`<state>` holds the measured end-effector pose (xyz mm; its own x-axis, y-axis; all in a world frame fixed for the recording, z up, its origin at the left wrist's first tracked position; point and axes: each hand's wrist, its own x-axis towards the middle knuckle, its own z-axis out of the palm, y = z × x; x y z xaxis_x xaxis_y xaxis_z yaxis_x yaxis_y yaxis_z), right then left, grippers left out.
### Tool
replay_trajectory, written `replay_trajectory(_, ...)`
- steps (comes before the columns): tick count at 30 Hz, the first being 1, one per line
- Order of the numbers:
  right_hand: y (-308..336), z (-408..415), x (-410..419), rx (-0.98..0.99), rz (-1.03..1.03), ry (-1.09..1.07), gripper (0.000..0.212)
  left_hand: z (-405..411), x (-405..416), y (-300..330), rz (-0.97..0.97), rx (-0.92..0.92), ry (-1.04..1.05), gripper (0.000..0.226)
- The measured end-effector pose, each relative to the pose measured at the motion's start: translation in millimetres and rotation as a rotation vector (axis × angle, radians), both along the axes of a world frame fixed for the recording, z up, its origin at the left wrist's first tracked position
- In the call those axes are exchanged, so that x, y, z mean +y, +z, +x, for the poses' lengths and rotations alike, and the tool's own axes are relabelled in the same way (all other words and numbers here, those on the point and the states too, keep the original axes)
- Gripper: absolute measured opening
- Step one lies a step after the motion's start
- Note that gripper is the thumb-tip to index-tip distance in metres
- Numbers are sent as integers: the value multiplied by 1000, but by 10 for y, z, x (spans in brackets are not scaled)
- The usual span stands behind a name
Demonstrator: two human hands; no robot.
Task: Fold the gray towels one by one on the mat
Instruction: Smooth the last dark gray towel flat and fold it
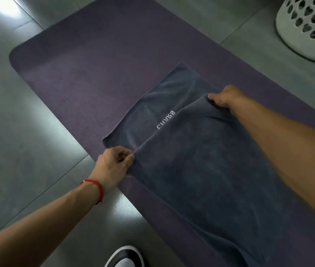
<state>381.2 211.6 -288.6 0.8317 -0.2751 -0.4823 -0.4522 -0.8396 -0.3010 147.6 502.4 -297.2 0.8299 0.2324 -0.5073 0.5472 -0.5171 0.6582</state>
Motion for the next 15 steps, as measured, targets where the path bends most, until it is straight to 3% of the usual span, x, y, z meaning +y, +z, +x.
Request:
replay_trajectory(5, 22, 96, -112, 86, 175, -22, 63, 91, -26, 26, 103, 30, -125, 7)
replay_trajectory(9, 193, 199, -290, 279, 368, 93, 28, 106, -4, 22, 170, 14, -245, 14)
replay_trajectory(11, 225, 236, -393, 368, 484, 146, 21, 96, 33, 7, 152, -2, -229, 14)
replay_trajectory(13, 183, 285, -446, 241, 456, 164, 12, 78, 61, 0, 132, -18, -214, 16)
replay_trajectory(15, 101, 381, -424, -27, 316, 172, 13, 73, 95, -2, 97, -35, -188, 18)
